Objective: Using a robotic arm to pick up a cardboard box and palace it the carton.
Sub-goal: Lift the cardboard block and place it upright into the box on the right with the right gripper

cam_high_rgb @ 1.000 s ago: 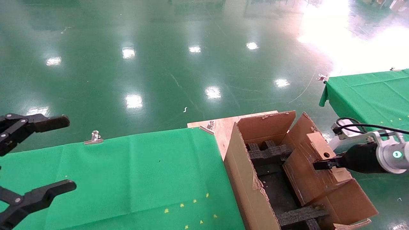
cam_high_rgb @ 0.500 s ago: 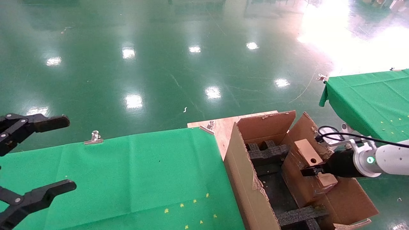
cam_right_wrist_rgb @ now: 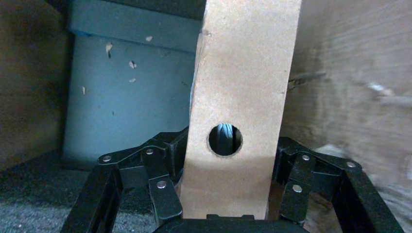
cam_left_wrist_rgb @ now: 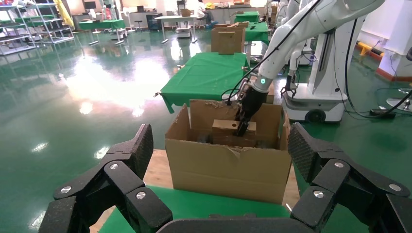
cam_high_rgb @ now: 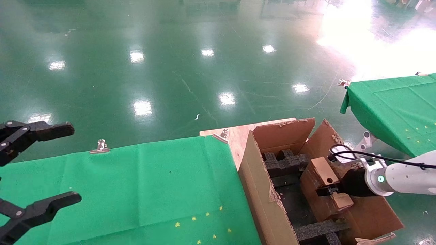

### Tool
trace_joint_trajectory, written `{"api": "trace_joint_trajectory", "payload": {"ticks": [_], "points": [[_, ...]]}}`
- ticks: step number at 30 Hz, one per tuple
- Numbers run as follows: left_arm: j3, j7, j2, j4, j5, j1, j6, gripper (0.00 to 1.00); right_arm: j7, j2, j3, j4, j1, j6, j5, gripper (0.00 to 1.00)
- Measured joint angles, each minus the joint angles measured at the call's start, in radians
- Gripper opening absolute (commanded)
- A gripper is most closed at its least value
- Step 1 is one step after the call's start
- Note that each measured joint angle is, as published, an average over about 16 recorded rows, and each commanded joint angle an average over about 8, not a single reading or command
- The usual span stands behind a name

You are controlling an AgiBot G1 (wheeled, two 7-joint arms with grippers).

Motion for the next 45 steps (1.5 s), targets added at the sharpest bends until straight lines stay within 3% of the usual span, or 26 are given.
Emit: {"api": "trace_joint_trajectory", "payload": {"ticks": [3,4,11,12,30,45], "points": [[0.000,0.000,0.000,0.000,0.000,0.000,0.000,1.00,-0.011,-0.017,0.005,-0.024,-0.021,0.003,0.014,0.00],[0.000,0.000,0.000,0.000,0.000,0.000,0.000,1.00,-0.014,-0.021,0.006,-0.031,-0.027,0.004,0.018,0.06],[0.000,0.000,0.000,0.000,0.000,0.000,0.000,1.00,-0.029,-0.042,0.014,-0.062,-0.053,0.006,0.038,0.93],[0.000,0.000,0.000,0.000,0.000,0.000,0.000,1.00,-0.030,-0.044,0.014,-0.063,-0.055,0.006,0.039,1.00],[0.000,0.000,0.000,0.000,0.000,0.000,0.000,1.00,-0.040,-0.038,0.018,-0.060,-0.027,-0.011,0.031,1.00],[0.000,0.000,0.000,0.000,0.000,0.000,0.000,1.00,-0.035,-0.006,0.025,-0.017,0.059,-0.019,0.000,1.00]]}}
